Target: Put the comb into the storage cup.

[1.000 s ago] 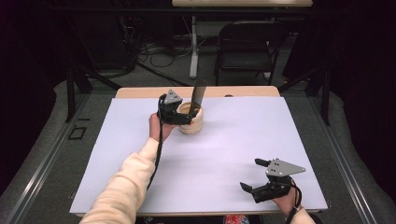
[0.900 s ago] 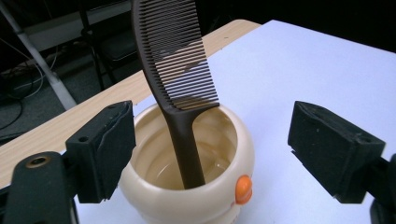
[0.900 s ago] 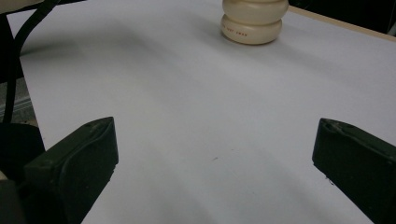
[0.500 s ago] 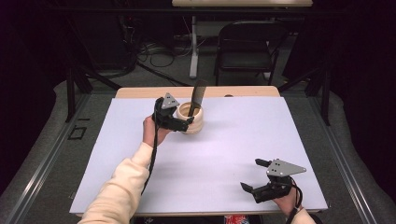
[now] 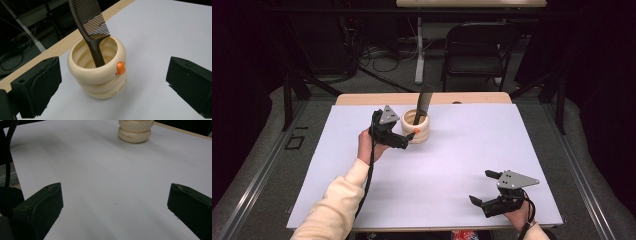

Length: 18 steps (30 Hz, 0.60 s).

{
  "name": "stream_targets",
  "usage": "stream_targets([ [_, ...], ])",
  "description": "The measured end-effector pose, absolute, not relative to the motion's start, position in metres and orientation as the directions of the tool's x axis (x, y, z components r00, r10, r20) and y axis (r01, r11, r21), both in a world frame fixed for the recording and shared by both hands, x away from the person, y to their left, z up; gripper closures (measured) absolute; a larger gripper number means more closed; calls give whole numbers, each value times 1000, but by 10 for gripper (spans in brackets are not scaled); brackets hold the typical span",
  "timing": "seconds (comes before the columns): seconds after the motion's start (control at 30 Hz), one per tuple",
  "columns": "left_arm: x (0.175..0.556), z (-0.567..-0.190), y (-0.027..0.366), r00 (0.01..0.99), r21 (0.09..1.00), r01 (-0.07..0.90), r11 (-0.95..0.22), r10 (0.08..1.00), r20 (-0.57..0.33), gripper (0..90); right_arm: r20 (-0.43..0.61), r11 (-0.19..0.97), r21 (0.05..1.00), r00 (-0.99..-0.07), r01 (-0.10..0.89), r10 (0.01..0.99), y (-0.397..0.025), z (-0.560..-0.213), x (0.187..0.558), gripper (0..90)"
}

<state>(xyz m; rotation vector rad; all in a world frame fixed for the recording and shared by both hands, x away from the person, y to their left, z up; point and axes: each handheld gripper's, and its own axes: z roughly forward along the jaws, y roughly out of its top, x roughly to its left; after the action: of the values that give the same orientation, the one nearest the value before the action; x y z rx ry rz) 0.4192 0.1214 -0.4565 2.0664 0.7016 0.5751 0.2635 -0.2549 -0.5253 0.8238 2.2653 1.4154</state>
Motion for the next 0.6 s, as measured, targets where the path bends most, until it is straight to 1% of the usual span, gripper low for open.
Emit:
stream_targets([
  [0.13,410,-458,129,737,847,271,-457,664,122,0,17,333,896,-772,294,635,-254,-526,263,0],
  [0.6,383,-464,149,729,845,277,-458,673,126,0,17,335,894,-770,297,638,-254,-526,264,0],
])
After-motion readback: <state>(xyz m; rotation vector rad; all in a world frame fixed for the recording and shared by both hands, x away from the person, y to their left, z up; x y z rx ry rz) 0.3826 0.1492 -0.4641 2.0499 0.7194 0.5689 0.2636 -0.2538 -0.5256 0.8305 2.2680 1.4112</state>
